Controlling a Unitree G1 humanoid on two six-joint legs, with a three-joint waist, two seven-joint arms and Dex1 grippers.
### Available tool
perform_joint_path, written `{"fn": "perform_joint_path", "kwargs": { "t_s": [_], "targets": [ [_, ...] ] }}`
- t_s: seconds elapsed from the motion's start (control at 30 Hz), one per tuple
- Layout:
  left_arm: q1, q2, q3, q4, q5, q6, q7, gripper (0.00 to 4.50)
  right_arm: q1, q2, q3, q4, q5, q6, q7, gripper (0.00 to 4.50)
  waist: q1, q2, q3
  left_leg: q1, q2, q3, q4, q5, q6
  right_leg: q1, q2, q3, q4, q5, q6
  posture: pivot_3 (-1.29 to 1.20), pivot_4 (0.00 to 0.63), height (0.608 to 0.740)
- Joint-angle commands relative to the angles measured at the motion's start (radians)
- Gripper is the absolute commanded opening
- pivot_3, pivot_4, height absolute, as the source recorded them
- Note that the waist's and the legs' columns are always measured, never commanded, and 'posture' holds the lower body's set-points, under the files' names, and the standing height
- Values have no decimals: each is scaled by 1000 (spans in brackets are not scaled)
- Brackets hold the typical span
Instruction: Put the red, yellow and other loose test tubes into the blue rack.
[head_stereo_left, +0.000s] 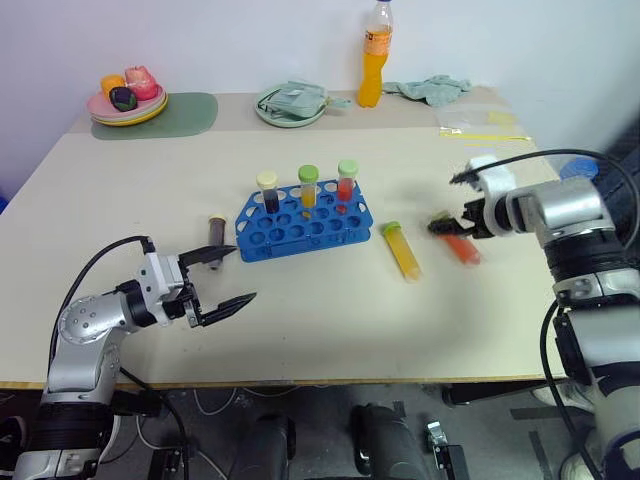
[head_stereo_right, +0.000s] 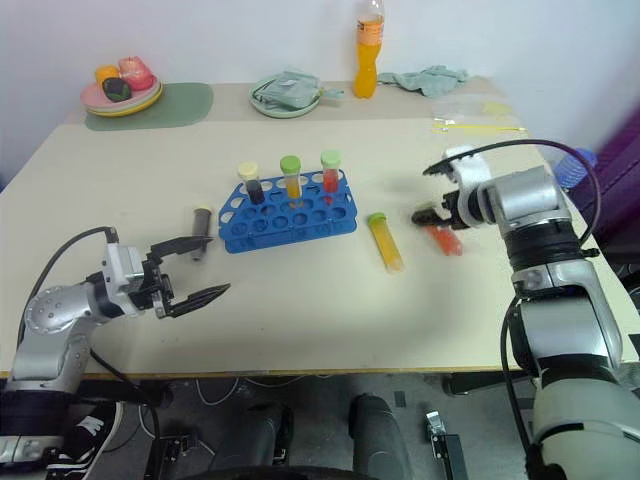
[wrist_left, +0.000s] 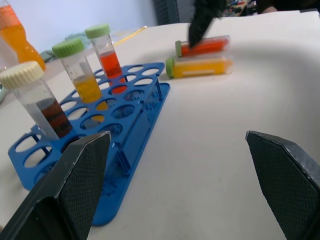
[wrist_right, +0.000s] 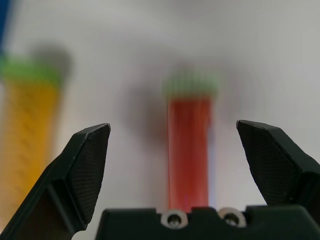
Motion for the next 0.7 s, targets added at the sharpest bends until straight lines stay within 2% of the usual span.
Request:
{"fn": "perform_joint_path", "kwargs": {
  "t_s": [0.03, 0.23, 0.43, 0.53, 0.67, 0.7],
  "targets": [
    [40, 4, 16, -50, -6, 5, 22, 4462, -61, -19, 48, 82, -74, -64, 43, 4500, -4, 0, 0, 0, 0, 0, 0, 0, 0, 0, 0, 0, 0, 0, 0, 0, 150, 740],
    [113, -5, 24, -130, -4, 9, 77, 4462, -126, 17, 105, 243, -145, -113, 124, 4500, -2, 0, 0, 0, 1, 0, 0, 0, 0, 0, 1, 0, 1, 0, 0, 0, 150, 740],
    [162, -5, 29, -176, -3, 8, 114, 4462, -174, 62, 91, 329, -168, -94, 179, 4500, -4, 1, 0, 0, 1, 0, 0, 0, 0, 0, 1, 0, 1, 0, 0, 0, 150, 740],
    [177, -4, 32, -190, -6, 11, 129, 4500, -196, 84, 55, 369, -168, -92, 149, 3676, -5, 1, 0, 1, 1, 0, 0, 0, 0, 0, 1, 0, 1, 0, 0, 0, 150, 740],
    [184, 1, 33, -192, -8, 9, 135, 4500, -214, 102, 40, 391, -181, -117, 138, 1781, -5, 1, 0, 1, 1, 0, 0, 0, 0, 0, 1, 0, 1, 0, 0, 0, 150, 740],
    [183, 2, 34, -191, -9, 9, 135, 4500, -218, 105, 33, 393, -179, -115, 135, 1781, -5, 1, 0, 1, 1, 0, 0, 0, 0, 0, 1, 0, 1, 0, 0, 0, 150, 740]
  ]
}}
